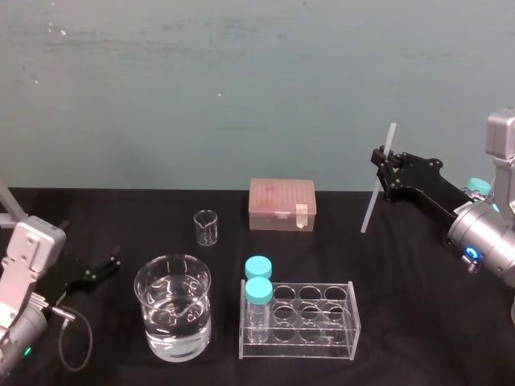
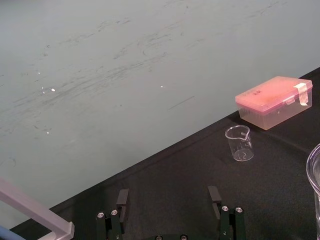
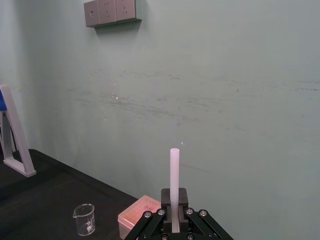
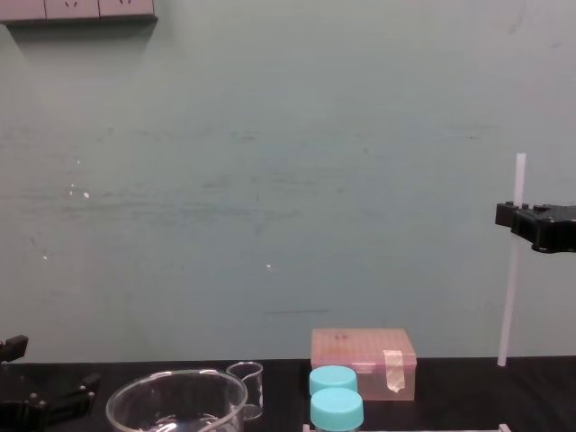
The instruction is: Pick up the stirring rod with one hand, then place it down.
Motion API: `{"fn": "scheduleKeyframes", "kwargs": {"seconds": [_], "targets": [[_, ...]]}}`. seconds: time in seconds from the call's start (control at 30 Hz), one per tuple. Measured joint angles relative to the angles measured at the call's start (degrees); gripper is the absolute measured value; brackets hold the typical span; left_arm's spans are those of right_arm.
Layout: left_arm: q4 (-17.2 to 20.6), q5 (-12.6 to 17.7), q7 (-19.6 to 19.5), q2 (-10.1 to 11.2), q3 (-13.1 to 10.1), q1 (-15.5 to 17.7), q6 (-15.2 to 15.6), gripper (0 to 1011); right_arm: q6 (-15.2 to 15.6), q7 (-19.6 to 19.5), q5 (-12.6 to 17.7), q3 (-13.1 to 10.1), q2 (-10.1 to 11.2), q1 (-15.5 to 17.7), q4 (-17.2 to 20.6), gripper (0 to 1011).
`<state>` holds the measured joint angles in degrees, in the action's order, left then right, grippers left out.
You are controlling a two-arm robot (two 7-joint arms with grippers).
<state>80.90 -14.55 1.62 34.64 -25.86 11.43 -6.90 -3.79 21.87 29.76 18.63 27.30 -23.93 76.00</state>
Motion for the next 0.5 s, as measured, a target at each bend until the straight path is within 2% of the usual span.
{"fn": "scheduleKeyframes", "kwargs": {"seconds": [0.5], "targets": [[0.0,0.0,0.0,0.0,0.0,0.0,0.0,1005,0.1,0.3,0.1,-0.1,-0.1,0.0,0.0,72]]}}
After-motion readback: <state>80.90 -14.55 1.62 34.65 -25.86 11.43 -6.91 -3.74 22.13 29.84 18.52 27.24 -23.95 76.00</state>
